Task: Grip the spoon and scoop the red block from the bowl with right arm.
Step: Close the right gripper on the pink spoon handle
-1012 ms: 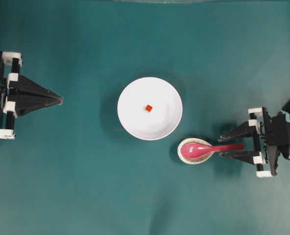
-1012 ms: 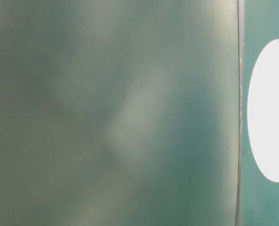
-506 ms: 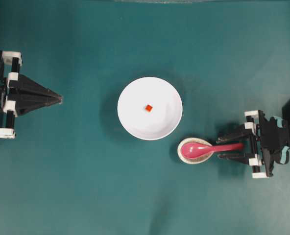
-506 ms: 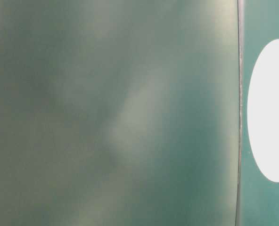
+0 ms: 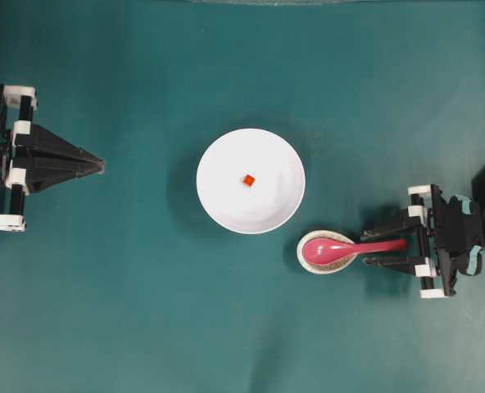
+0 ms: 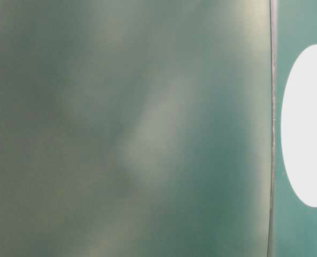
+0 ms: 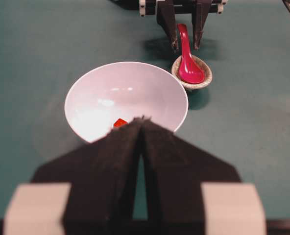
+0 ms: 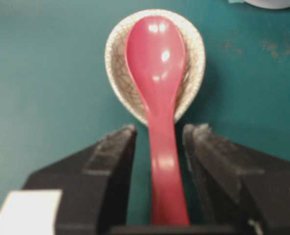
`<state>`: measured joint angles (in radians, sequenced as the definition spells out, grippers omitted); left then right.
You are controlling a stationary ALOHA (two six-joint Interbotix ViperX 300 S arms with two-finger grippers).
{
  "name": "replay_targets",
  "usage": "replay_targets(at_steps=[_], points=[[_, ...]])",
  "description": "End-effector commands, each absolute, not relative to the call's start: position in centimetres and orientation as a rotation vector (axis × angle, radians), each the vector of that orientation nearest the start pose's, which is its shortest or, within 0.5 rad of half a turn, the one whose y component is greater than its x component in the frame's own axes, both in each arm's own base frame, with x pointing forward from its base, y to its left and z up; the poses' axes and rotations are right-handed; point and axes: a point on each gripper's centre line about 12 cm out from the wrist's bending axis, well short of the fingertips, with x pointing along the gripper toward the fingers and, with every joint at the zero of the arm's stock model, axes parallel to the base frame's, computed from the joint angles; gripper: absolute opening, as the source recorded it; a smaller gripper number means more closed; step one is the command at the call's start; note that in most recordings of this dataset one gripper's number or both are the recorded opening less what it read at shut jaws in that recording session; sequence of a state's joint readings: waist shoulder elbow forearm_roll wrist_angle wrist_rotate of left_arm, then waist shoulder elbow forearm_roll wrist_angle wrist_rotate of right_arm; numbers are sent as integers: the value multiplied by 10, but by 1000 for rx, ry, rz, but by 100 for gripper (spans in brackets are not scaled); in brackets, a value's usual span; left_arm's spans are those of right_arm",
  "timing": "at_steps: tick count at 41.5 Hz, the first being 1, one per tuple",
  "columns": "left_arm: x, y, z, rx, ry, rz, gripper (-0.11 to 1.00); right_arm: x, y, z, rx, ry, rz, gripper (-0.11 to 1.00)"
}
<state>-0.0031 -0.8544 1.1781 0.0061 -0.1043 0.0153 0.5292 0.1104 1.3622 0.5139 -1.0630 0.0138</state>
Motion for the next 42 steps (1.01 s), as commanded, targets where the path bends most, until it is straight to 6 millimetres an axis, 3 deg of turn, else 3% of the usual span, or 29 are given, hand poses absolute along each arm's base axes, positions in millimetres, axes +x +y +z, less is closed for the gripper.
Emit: replay_targets(at_steps=[1,42], points=[[216,0,255,24,201,-5,0,216,68,75,61,401,32,48],[215,0,254,23,207,-5,0,216,68,75,61,399,34,29]])
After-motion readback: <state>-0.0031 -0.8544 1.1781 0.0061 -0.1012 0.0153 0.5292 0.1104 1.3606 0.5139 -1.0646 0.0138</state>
